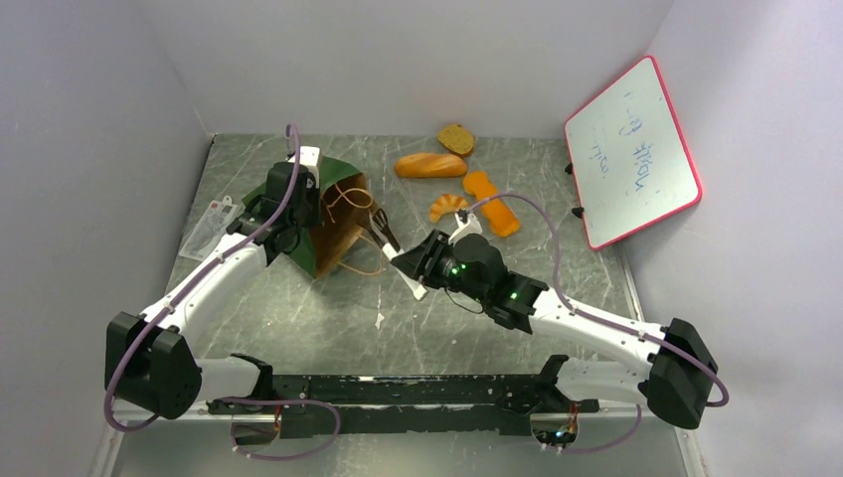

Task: Take the fake bread out of the paper bag
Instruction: Take out the fake bread from the paper bag.

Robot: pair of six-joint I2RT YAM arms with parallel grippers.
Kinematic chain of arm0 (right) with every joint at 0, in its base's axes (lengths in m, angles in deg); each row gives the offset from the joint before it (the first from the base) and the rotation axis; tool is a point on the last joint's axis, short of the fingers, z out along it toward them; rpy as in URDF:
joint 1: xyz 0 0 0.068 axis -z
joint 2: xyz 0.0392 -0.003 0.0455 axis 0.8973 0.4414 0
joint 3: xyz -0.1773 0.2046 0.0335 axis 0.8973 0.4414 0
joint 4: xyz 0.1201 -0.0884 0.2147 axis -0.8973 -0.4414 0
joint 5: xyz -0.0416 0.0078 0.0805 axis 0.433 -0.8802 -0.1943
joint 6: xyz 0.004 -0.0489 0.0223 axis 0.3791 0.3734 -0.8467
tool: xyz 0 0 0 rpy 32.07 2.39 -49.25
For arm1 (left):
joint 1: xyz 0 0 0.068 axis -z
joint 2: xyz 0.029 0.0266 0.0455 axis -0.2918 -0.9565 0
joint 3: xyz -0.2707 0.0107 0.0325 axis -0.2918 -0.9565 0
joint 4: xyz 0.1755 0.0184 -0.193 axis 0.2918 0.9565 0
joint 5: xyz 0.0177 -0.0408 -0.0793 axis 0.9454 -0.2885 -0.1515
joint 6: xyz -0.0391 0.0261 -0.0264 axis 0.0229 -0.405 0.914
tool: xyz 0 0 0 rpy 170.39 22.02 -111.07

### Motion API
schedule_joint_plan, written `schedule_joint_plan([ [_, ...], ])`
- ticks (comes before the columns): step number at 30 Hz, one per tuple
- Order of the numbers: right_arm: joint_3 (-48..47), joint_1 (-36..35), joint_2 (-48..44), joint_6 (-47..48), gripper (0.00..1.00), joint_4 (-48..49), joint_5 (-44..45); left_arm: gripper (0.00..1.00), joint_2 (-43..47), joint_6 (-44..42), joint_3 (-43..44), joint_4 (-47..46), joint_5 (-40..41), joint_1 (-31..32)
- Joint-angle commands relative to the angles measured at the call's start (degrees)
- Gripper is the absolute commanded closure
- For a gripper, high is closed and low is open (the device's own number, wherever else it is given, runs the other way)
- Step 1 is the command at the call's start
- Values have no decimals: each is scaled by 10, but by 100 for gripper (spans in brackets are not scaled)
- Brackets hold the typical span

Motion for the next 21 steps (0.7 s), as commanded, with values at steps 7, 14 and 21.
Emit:
schedule_joint_plan([
  [7,-21,-4,-11,11,55,-36,12,93,-2,-1,11,-11,8,0],
  [14,-24,-7,-50,9,55,-82,15,93,-12,-2,14,-20,10,0],
  [21,-46,-14,-72,16,55,-119,16,93,-17,1,9,-31,3,0],
])
